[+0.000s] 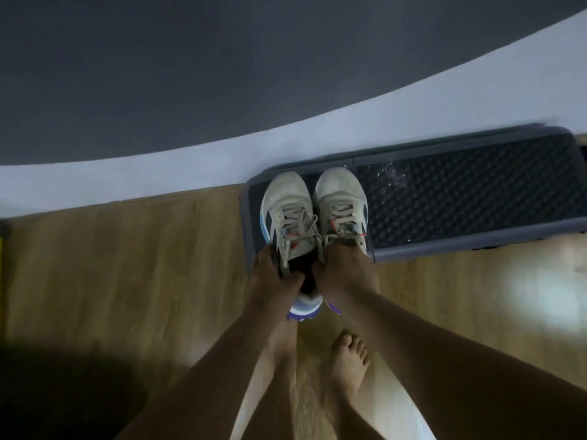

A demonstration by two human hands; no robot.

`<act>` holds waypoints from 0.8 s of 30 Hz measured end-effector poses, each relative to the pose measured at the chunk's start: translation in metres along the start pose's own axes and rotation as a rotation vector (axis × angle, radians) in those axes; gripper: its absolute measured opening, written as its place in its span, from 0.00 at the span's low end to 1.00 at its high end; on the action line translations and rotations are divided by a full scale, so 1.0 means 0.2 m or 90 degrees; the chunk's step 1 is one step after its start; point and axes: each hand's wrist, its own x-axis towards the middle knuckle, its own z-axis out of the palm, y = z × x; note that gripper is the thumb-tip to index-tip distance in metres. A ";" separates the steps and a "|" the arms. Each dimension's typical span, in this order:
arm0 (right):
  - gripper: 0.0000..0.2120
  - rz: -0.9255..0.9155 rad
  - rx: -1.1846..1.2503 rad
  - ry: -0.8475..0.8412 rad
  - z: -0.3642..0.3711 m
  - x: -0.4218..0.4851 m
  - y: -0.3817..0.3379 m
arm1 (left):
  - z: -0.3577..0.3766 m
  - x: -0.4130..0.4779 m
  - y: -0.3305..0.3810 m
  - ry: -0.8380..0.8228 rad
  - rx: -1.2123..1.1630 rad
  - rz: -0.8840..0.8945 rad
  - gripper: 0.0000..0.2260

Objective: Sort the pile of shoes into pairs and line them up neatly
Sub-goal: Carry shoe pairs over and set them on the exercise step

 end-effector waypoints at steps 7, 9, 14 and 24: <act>0.17 -0.032 -0.034 0.039 0.38 0.67 -0.06 | 0.14 0.76 -0.29 -0.014 0.052 0.057 0.26; 0.18 -0.042 -0.053 0.058 0.44 0.76 -0.06 | 0.18 0.89 -0.38 -0.030 0.045 0.060 0.28; 0.27 -0.063 -0.063 0.049 0.45 0.78 -0.02 | 0.19 0.95 -0.43 -0.069 -0.032 0.038 0.23; 0.16 0.016 0.170 -0.002 0.03 0.34 -0.04 | -0.13 0.43 0.04 -0.036 0.101 0.074 0.24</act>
